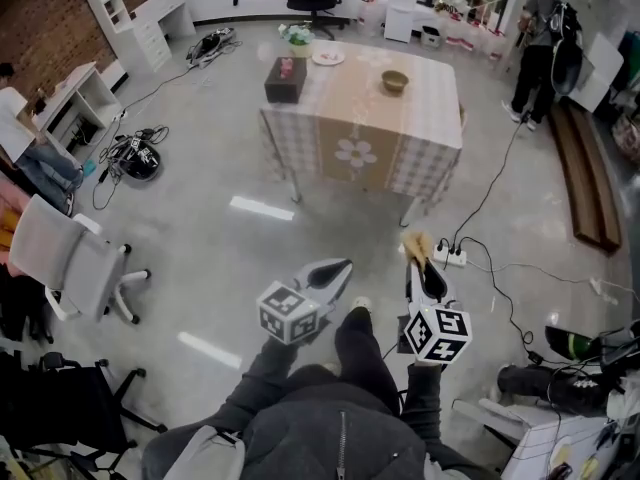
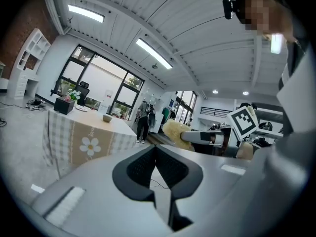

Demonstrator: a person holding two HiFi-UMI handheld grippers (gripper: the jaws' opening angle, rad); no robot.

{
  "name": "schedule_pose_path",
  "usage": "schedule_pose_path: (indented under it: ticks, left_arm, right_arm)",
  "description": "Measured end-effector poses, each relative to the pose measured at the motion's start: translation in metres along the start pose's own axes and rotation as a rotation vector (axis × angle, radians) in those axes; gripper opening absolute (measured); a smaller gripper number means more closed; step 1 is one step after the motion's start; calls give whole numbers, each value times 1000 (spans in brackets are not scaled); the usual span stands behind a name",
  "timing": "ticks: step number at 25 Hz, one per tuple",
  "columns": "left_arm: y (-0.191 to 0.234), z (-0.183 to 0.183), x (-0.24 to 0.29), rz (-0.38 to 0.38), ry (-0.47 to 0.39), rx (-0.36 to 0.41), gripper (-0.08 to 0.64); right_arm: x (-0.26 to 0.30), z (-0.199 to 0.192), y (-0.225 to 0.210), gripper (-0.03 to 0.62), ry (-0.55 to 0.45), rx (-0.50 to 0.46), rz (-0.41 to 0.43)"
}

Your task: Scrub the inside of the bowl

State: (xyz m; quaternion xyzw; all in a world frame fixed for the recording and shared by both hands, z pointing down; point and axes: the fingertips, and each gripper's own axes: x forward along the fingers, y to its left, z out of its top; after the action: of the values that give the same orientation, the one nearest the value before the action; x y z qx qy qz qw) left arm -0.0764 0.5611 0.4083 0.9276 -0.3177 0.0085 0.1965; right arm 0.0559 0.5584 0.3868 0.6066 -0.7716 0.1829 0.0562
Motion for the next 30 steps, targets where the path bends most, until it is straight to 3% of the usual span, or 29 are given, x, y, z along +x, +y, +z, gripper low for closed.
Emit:
schedule_pose_path:
  ticks: [6, 14, 21, 30]
  left_arm:
    - [48, 24, 66, -5, 9, -12, 11]
    - [104, 80, 136, 13, 1, 53, 11]
    - [149, 96, 192, 29, 2, 59, 11]
    - [176, 116, 236, 60, -36, 46, 11]
  right_arm:
    - [74, 27, -34, 83, 24, 14, 9]
    - [171, 87, -57, 83, -8, -42, 70]
    - [233, 108, -102, 83, -12, -25, 57]
    - [261, 131, -134, 83, -24, -44, 62]
